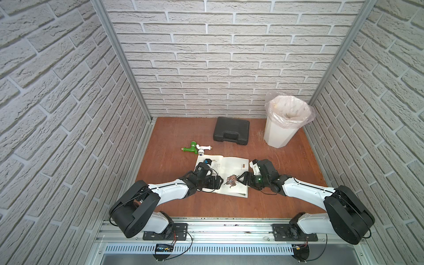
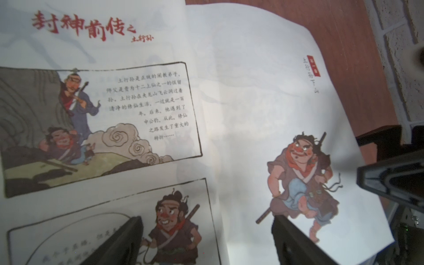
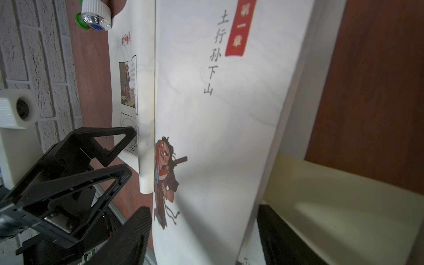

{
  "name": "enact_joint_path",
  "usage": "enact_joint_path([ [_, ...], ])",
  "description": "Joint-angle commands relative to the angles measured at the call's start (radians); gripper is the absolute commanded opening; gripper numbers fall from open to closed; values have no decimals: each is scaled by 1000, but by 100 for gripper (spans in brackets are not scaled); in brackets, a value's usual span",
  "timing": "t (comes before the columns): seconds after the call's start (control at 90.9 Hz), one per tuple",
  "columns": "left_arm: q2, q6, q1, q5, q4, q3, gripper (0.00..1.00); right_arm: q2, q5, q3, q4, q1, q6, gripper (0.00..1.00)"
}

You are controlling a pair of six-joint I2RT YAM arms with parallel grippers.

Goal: Peel off the used sticky note
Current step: Turn the page of the book at the center of the board.

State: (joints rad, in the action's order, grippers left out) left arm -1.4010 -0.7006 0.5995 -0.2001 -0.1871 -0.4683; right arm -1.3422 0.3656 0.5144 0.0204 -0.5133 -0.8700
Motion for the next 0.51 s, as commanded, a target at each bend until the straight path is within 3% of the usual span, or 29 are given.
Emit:
enact_joint_path([
  [0.0, -30, -14, -3, -26, 63, 37, 92, 17, 36, 18, 54, -12, -32, 78],
  [0.495, 137, -43, -58, -122, 43, 67, 93, -34, 128, 80, 204, -39, -150, 78],
])
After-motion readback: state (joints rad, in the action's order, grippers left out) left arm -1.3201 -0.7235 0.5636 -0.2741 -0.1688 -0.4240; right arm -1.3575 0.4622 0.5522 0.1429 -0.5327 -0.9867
